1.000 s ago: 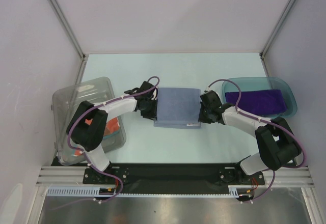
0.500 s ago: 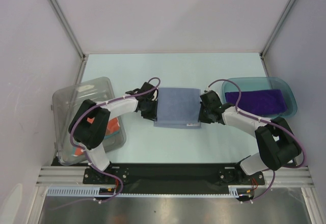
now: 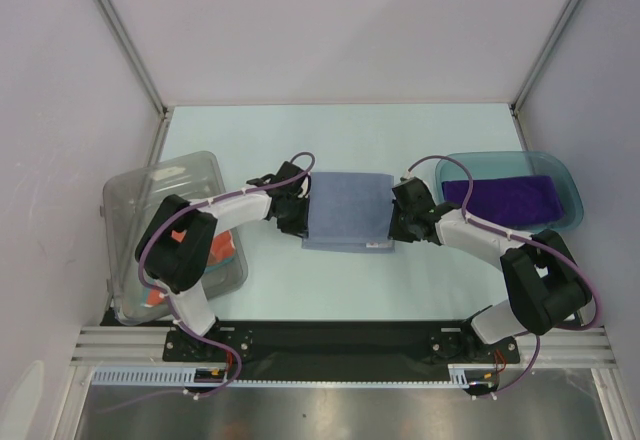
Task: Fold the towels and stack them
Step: Fold the towel
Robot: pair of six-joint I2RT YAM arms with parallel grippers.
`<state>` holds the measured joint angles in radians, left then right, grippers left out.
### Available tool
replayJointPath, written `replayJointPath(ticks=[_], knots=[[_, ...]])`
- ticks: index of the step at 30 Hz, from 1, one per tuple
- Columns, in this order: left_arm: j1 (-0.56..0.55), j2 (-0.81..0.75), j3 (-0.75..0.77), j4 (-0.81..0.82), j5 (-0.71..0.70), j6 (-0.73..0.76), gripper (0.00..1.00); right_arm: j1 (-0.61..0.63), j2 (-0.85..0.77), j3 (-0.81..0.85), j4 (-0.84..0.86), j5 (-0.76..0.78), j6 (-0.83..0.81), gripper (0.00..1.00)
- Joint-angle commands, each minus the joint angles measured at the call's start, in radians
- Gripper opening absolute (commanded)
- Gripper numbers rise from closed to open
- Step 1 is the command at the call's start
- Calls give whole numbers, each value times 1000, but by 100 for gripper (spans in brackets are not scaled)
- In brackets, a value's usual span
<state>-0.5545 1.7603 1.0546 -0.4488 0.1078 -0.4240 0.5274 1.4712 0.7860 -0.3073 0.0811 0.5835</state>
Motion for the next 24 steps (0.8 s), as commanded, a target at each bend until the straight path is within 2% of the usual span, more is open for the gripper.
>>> replayJointPath(ticks=[1,19,24], knots=[[-10,2,27,9,0,-21,23,6,-8,13,31,-1,-2,0],[-27,-4,35,12,-10,-36,24,10,-5,10,36,-1,-1,0],[-28,-1,33,13,-11,-38,9,11,-6,12,33,-1,-2,0]])
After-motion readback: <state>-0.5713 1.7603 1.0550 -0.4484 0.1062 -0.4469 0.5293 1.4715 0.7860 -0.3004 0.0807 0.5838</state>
